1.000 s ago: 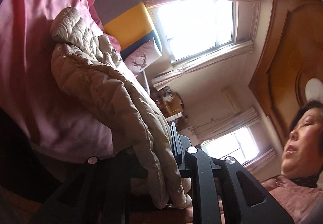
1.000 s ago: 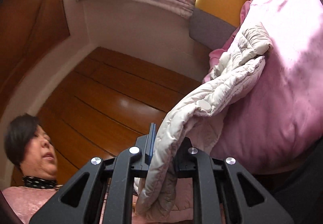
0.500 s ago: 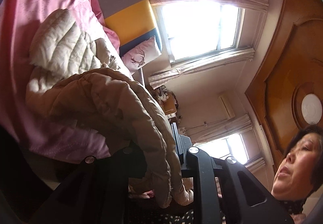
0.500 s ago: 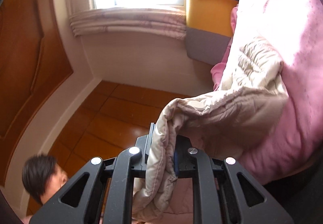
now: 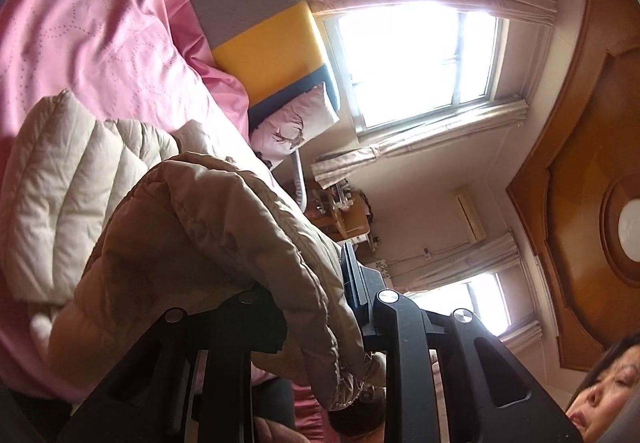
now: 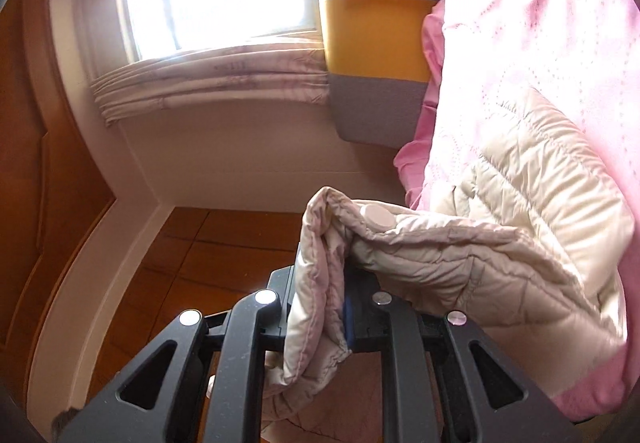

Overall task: Fold large clothes
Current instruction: 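Lower the folded hem onto the jacket and open both grippers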

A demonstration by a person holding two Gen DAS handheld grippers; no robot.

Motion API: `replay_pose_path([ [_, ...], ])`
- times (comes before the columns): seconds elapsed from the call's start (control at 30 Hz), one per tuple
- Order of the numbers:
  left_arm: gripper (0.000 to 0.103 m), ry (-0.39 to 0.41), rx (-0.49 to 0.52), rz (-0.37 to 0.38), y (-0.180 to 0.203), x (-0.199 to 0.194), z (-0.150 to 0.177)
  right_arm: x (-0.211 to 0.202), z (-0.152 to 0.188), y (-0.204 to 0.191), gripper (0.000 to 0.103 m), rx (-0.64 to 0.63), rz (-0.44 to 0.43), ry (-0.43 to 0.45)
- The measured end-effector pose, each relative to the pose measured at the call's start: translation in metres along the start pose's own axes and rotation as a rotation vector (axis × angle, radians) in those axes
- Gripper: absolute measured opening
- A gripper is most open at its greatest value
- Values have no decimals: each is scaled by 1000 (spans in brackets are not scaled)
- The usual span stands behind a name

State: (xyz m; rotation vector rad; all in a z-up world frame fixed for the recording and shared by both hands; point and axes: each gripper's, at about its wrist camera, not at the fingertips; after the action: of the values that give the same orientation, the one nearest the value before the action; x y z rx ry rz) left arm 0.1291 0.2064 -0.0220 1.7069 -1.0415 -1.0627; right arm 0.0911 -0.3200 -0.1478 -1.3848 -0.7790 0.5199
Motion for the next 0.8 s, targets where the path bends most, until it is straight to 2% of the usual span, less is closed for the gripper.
replay_pose_path([
  [0.03, 21, 5, -12, -12, -7, 5, -8, 4, -5, 5, 15, 15, 13, 7],
  [0.17, 43, 22, -53, -63, -31, 16, -31, 10, -21, 32, 20, 96, 71, 53],
  [0.2, 55, 31, -75, -65, -38, 19, -37, 12, -24, 38, 22, 118, 83, 63],
  [0.23, 63, 39, -90, -60, -43, 19, -41, 13, -27, 44, 30, 134, 94, 70],
  [0.27, 78, 56, -101, -55, -46, 18, -45, 13, -29, 47, 35, 141, 101, 78],
  [0.3, 86, 78, -103, -63, -48, 17, -47, 15, -31, 48, 43, 134, 102, 85],
  [0.37, 90, 129, -92, -109, -47, 13, -49, 17, -32, 44, 53, 97, 132, 96],
  [0.4, 91, 142, -81, -126, -46, 12, -48, 16, -30, 39, 61, 66, 137, 103],
  [0.43, 91, 156, -63, -163, -45, 9, -47, 15, -27, 31, 67, 19, 148, 102],
  [0.47, 94, 165, -50, -218, -46, 8, -45, 15, -25, 24, 69, -34, 182, 98],
  [0.57, 96, 168, -14, -375, -53, 4, -36, 10, -9, -6, 75, -213, 379, 104],
  [0.63, 96, 179, 3, -450, -58, 0, -27, 11, 4, -21, 75, -321, 563, 98],
  [0.73, 96, 179, 25, -520, -65, 0, -20, 16, 28, -31, 75, -483, 886, 69],
  [0.8, 96, 166, 45, -580, -66, 6, -20, 20, 39, -27, 75, -543, 1003, 27],
])
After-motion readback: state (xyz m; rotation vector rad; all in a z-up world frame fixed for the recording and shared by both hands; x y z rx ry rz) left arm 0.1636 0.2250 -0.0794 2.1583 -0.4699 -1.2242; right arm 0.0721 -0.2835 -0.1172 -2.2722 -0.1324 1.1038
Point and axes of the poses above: each gripper's, at about its wrist camera, not at the fingertips, and x roughly the way its jaws point, y to its right, z to its underside, and after that the axes turned 12 degrees about -y, right-handed
